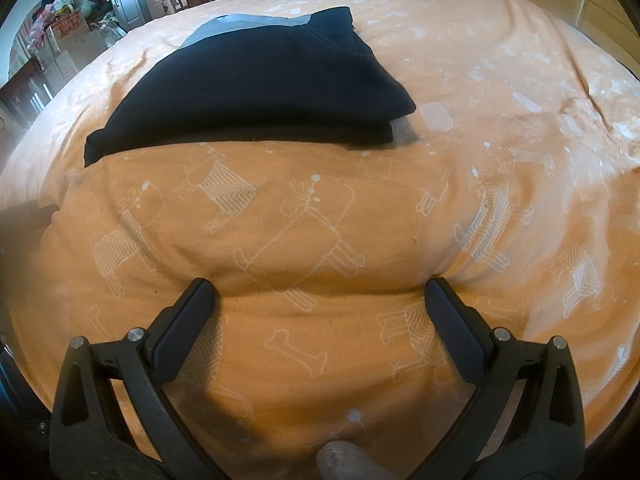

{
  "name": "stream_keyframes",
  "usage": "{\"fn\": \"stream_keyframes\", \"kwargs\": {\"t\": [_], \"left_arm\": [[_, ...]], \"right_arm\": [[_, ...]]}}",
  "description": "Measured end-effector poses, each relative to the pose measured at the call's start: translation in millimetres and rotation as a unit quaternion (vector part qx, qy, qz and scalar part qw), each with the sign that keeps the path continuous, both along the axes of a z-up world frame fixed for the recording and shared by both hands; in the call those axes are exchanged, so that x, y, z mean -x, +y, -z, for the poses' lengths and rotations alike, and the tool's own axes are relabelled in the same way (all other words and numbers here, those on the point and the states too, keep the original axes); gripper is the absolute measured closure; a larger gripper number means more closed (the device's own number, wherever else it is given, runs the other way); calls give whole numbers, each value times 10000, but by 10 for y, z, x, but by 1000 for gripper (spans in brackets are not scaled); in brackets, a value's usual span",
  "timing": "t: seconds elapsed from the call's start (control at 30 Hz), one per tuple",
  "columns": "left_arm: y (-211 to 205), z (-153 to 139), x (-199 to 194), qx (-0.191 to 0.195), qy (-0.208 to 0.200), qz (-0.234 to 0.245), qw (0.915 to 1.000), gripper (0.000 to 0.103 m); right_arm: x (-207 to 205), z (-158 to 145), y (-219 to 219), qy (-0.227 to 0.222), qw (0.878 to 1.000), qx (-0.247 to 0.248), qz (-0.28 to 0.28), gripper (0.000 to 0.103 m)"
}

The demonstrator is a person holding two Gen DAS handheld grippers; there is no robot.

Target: Fold small clothes

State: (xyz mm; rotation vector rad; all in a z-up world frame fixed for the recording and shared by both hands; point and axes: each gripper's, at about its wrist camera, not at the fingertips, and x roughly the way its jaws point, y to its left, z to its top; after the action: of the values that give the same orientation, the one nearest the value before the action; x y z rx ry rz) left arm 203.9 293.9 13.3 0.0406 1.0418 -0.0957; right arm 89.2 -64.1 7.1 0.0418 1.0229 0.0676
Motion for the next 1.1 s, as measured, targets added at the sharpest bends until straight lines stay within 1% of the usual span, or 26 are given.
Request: {"fn": "stream_keyframes", "kwargs": {"t": [0.47, 0.57, 0.67, 0.97, 1.1], "left_arm": [[54, 49, 131, 89, -298, 0, 9995, 0], [40, 47, 153, 40, -282, -29, 9996, 0], [56, 51, 161, 76, -274, -32, 9996, 0], [90, 60, 149, 156, -280, 105, 9994, 0], [108, 62, 149, 127, -235, 123, 9996, 0]], "right_arm": [[9, 26, -47, -59, 10000, -74, -7, 0], [23, 26, -41, -63, 10000, -66, -4, 0], [27, 25, -43, -65, 10000, -64, -4, 0], [18, 21, -53, -63, 10000, -56, -11, 0], [19, 20, -51, -64, 10000, -60, -9, 0]]}}
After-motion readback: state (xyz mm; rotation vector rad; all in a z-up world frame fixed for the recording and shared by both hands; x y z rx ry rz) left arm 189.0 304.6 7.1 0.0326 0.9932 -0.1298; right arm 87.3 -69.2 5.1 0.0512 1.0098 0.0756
